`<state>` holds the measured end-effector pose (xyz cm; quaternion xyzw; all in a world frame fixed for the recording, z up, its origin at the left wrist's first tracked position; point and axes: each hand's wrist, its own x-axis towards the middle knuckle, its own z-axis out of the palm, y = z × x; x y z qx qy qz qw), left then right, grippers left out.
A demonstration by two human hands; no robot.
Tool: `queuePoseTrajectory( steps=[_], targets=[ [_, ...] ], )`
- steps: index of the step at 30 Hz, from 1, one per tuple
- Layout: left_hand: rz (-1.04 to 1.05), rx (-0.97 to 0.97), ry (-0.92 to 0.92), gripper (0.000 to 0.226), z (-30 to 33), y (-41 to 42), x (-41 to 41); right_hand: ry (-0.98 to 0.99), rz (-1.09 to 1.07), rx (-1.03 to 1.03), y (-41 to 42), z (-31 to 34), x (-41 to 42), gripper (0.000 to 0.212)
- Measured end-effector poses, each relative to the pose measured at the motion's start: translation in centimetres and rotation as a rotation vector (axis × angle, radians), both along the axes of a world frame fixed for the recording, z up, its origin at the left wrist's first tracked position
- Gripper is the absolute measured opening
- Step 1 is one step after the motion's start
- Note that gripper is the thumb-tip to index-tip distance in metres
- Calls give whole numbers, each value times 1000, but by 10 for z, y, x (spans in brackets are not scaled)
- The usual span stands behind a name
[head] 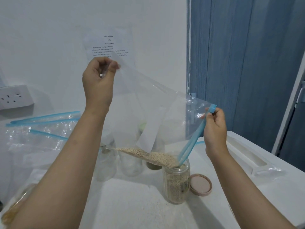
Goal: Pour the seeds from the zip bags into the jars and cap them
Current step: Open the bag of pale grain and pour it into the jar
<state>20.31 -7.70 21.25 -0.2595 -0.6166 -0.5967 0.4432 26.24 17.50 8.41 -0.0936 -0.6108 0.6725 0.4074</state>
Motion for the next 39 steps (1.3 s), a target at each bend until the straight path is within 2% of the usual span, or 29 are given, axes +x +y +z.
queuePoseTrajectory(
  steps=[9,13,16,21,29,32,39],
  targets=[
    [9,-4,2,14,0,1,0,-7,-1,-5,1,-1,0,25],
    [13,73,-5,14,-3,2,-2,-7,1,-13,2,-1,-1,20],
    [6,12,-27,15,-6,4,-2,-6,7,-1,1,-2,0,21],
    [34,40,-25,14,-3,1,-1,4,-1,-27,2,-2,-3,18],
    [42,33,-29,13,-8,4,-1,7,-2,-26,1,-3,-5,18],
    [57,100,-6,13,-6,2,0,15,-13,-21,1,-3,-5,23],
    [42,38,-1,14,1,3,1,0,-20,-23,1,-3,-6,22]
  ],
)
